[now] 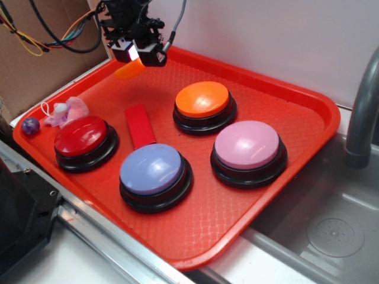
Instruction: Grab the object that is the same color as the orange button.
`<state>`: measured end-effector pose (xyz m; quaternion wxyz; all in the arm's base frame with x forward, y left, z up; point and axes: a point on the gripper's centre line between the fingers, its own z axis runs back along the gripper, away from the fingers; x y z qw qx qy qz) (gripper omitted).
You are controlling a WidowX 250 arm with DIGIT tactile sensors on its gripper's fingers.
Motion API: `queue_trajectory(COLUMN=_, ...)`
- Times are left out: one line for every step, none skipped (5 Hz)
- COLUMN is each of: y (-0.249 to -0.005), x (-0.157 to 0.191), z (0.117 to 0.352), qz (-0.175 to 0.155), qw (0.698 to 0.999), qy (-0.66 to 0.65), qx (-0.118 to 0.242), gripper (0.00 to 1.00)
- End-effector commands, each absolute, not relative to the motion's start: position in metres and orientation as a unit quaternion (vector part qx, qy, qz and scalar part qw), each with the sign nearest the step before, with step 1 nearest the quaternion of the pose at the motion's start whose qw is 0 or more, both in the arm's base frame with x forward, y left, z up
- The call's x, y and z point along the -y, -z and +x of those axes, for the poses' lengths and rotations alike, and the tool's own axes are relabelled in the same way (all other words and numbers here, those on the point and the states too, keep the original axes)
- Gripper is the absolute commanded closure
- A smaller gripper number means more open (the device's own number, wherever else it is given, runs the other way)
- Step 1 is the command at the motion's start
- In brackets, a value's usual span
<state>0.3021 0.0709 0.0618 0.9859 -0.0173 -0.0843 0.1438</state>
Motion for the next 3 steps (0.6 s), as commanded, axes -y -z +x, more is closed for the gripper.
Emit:
queue_trajectory(y=-0.144, x=-0.058, z=0.315, qz=-0.017, qw=0.972, qy=-0.165, qx=0.164, gripper=1.00)
queue_trajectory(y=-0.168, x=-0.043, z=0.311, qz=-0.046, qw=0.973, qy=-0.138, qx=0.181, gripper=1.00)
queue_trajectory(y=-0.190, x=-0.034, z=0.305, qz=-0.063, qw=0.969, qy=-0.135, qx=0.197, gripper=1.00)
